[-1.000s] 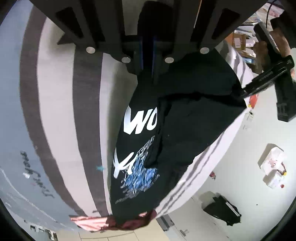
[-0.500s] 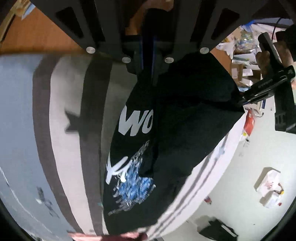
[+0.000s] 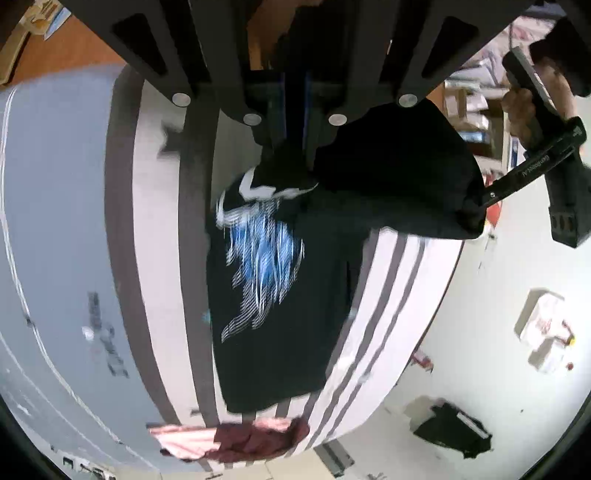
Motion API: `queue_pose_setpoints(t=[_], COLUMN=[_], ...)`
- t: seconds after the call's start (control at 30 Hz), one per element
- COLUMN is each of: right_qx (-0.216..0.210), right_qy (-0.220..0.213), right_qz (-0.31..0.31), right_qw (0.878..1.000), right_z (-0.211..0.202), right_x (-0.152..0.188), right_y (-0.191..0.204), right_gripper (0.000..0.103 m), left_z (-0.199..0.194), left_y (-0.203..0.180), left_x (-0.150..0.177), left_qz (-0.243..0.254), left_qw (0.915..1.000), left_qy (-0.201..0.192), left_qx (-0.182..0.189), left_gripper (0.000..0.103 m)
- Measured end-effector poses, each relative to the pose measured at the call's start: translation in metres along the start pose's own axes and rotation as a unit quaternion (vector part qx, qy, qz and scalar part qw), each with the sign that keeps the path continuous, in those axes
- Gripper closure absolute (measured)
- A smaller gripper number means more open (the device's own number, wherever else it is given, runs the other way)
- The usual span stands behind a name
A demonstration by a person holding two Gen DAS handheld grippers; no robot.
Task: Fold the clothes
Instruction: 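Lift the hem with both grippers and fold it toward the collar, then lay the folded hem onto the sweatshirt and open both grippers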
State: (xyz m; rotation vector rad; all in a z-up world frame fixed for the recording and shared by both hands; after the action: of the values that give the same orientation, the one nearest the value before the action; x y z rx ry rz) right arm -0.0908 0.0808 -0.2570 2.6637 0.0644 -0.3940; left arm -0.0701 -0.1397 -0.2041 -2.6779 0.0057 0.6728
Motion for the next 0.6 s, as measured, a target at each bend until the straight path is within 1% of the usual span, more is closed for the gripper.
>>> queue_pose_setpoints(t=[0.03,0.13,0.2,0.27,0.37,0.47,0.6], right_qx=[-0.003,-0.013,-0.019,-0.027,-0.035,-0.050,-0.056], right_qy=[-0.003,-0.010,-0.017,-0.018,-0.003,0.017,0.032], right_qz=[0.005,0.022,0.032,0.041,0.049,0.065,0.069], right_qw=[1.000,1.000,0.999,0.999,0.998,0.997,0.996], right_z=[-0.003,0.008,0.024,0.044,0.085,0.128,0.166], right_x=[-0.014,-0.070,-0.110,-0.144,-0.191,-0.233,-0.269], right_y=[0.000,-0.009,-0.019,-0.032,-0.051,-0.072,-0.088], right_gripper=[0.097,0.097,0.097,0.097,0.097,0.097,0.097], left_z=[0.010,0.041,0.069,0.102,0.150,0.194,0.234], left_y=[0.001,0.006,0.010,0.016,0.029,0.042,0.048], left_x=[-0.016,-0.065,-0.097,-0.126,-0.160,-0.186,-0.211], left_qz=[0.002,0.008,0.007,0.009,-0.003,-0.021,-0.017], left_qw=[1.0000,0.9999,0.9999,0.9999,0.9998,0.9990,0.9979], left_qy=[-0.001,-0.006,-0.013,-0.015,0.002,0.017,0.030], left_qx=[0.001,0.005,0.006,-0.002,-0.018,-0.035,-0.055], left_gripper=[0.095,0.095,0.095,0.095,0.095,0.094,0.095])
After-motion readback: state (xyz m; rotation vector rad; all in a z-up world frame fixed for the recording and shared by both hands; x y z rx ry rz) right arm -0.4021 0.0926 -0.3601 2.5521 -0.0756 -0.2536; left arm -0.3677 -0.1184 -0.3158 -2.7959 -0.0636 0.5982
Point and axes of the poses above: each gripper's, at about its wrist camera, not at the fingertips, and z roughly the way its jaws point, y to its left, x to its underside, the point moved 6 cm from there along z, roughly the way its jaws point
